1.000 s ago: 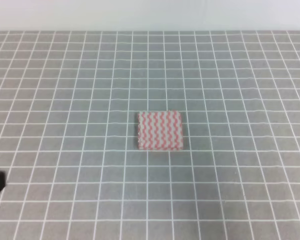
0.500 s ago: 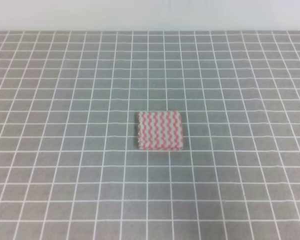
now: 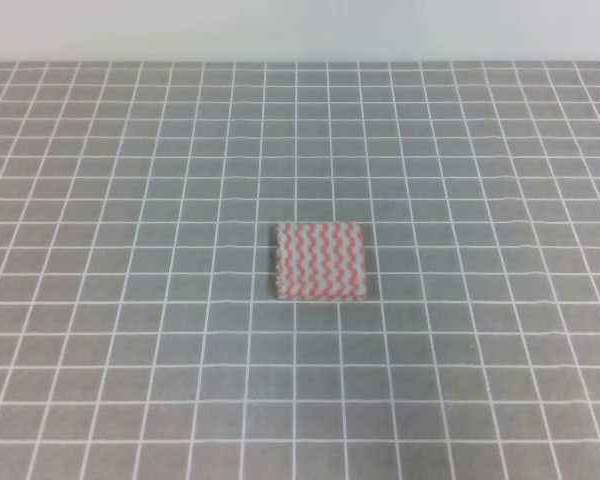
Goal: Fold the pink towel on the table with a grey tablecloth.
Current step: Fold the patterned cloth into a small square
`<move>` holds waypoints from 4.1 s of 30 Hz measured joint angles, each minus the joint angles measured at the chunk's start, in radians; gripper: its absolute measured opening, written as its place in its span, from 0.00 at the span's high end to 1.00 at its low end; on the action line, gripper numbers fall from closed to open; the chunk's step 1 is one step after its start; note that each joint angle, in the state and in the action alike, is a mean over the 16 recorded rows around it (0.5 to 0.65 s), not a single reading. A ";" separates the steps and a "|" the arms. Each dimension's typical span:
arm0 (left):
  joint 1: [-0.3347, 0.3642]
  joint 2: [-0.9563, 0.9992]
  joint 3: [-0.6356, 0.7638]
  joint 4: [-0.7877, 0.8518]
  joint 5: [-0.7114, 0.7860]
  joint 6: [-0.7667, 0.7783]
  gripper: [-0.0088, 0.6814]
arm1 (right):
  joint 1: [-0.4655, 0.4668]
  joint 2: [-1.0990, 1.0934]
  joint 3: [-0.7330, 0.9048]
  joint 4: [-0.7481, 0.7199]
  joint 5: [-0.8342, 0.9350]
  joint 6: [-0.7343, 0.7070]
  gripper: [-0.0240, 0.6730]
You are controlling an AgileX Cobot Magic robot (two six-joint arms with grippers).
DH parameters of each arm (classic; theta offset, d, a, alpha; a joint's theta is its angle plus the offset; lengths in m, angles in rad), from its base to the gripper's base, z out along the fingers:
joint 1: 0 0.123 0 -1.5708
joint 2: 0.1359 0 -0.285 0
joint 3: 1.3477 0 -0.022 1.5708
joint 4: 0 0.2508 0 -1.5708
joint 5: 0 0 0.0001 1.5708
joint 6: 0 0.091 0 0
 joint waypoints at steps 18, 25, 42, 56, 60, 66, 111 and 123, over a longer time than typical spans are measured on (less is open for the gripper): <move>0.000 0.005 0.000 0.019 -0.002 0.002 0.99 | -0.003 0.000 0.095 -0.063 -0.220 -0.077 0.99; 0.000 0.005 0.000 0.021 -0.002 0.002 0.99 | -0.073 -0.072 0.186 -0.072 -0.343 -0.167 0.99; 0.000 0.002 0.000 0.023 -0.003 0.002 0.99 | -0.312 -0.305 0.367 -0.362 -0.232 0.079 0.99; 0.000 0.001 0.000 0.023 -0.002 0.002 0.99 | -0.320 -0.427 0.435 -1.095 -0.054 0.806 0.99; 0.000 0.002 0.000 0.023 -0.002 0.002 0.99 | -0.320 -0.437 0.435 -1.110 -0.012 0.796 0.99; 0.000 0.003 0.000 0.023 -0.003 0.002 0.99 | -0.320 -0.438 0.440 -1.104 0.008 0.775 0.99; 0.002 0.002 0.009 0.044 -0.030 0.002 0.99 | -0.397 -0.484 0.435 -0.891 0.012 0.602 0.99; 0.190 -0.031 0.198 0.097 -0.454 0.002 0.99 | -0.398 -0.484 0.437 -0.890 0.013 0.603 0.99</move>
